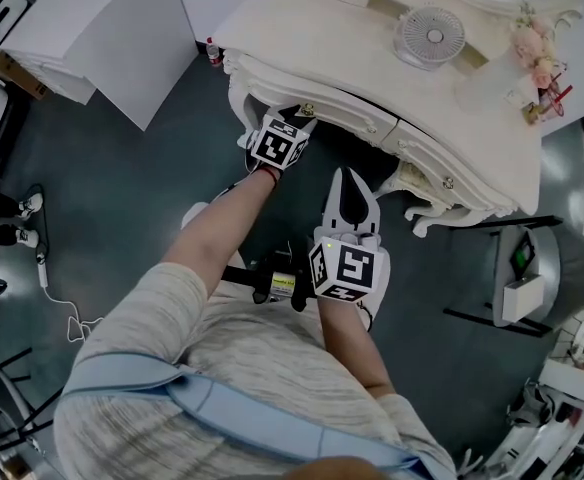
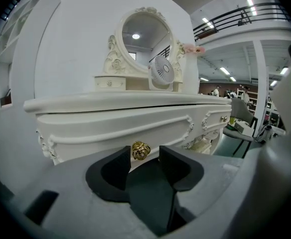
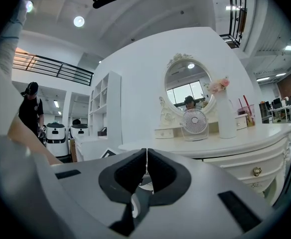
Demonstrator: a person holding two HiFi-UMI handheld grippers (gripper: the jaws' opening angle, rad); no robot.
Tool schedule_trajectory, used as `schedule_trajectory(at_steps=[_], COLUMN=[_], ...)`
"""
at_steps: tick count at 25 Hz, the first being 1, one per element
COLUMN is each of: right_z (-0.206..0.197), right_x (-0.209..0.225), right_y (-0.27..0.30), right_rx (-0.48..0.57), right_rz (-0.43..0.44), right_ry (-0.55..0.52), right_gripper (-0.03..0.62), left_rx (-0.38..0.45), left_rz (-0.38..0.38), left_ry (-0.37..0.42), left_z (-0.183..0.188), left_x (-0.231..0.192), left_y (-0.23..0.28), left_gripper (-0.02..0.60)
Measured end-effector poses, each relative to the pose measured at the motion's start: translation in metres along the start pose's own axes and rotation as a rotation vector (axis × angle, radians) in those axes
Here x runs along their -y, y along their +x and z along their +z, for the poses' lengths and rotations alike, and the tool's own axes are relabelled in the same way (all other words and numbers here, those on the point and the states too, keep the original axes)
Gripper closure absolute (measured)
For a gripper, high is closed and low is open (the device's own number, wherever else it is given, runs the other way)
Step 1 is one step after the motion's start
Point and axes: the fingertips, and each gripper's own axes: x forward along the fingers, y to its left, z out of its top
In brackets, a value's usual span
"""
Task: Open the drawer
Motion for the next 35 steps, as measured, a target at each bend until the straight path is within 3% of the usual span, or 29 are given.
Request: schedule_trajectory(at_steps=[11, 15, 35], right_z=[-0.001, 0.000, 0.000], right_x=[-0.003, -0.002, -0.002], right_y=[0.004, 0.004, 0.005], right_rx=[-0.009, -0.009, -0.008], right_rz=[0.014, 0.013, 0.011], right_ry=[-0.011, -0.012, -0.026], right_gripper=[0.583, 0.583, 0.583], left_rx=[-0.027, -0.032, -0.069], left_rz=[0.017, 0.000, -0.082], left_ry=[0.006, 0.023, 0.057], left_z=[-0.001, 0.000, -0.019], left_x=[-0.010, -0.006, 0.007], left_y=[0.016, 0.016, -0.014], left_gripper=[0.402, 0.449, 0.457])
